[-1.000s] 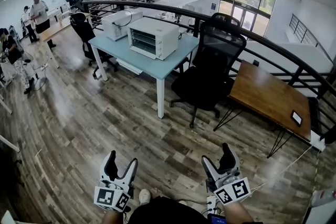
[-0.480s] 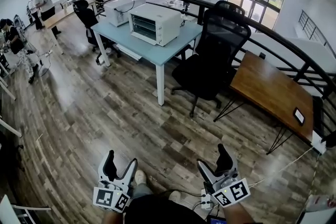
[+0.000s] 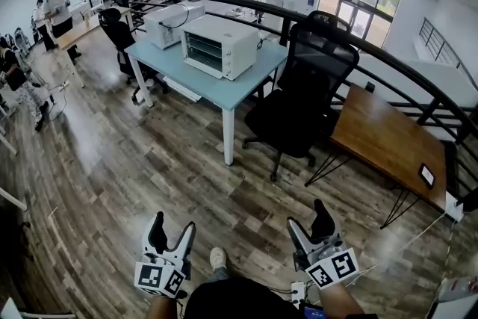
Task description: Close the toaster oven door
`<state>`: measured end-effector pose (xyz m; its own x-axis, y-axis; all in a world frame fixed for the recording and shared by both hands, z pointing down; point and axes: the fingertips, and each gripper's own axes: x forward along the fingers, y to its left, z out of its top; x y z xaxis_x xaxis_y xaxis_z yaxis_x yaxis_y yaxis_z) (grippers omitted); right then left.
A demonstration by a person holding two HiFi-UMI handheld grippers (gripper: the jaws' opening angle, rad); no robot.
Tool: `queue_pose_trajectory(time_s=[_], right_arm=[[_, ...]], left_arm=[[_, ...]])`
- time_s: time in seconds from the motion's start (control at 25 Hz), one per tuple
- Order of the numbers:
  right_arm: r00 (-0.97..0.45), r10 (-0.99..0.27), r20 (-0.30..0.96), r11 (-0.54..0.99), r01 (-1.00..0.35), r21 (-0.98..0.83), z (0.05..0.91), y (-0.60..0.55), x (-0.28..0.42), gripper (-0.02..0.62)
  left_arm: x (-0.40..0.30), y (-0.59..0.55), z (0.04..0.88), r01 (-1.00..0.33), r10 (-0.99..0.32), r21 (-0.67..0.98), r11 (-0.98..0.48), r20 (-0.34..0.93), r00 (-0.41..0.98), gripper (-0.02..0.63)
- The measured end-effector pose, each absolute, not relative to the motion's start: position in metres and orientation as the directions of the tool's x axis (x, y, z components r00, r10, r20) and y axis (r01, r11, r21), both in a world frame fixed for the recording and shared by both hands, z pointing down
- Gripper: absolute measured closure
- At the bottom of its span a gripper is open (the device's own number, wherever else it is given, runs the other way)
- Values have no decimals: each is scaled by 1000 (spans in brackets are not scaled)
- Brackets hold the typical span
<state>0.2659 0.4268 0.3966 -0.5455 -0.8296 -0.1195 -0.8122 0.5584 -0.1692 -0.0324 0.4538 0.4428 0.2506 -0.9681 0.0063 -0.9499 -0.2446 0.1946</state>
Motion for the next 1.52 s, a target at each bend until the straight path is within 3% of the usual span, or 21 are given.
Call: queue_pose_trajectory(time_s=[0.4,0.64,1.0,1.52], right_arm=[[-501,-857,-122,515,-839,-175,392,328,200,239],[-544,-835,-79,549,-819,-166,401,293,166,239],[-569,-818,-82,574,-804,-155,399,209,157,253],[-641,-753,-151,658,-742,-133,365,19,165,276]], left_arm=[[-91,350,430,-930,-947,182,-319,-19,321,249],[-114,322,436,-932,-951,196,-305,-3,310,249],[-137,265,447,-945,-964,204,-254,21,263,249],[-140,102,414,-968,-990,209,-141,-42,135,249]])
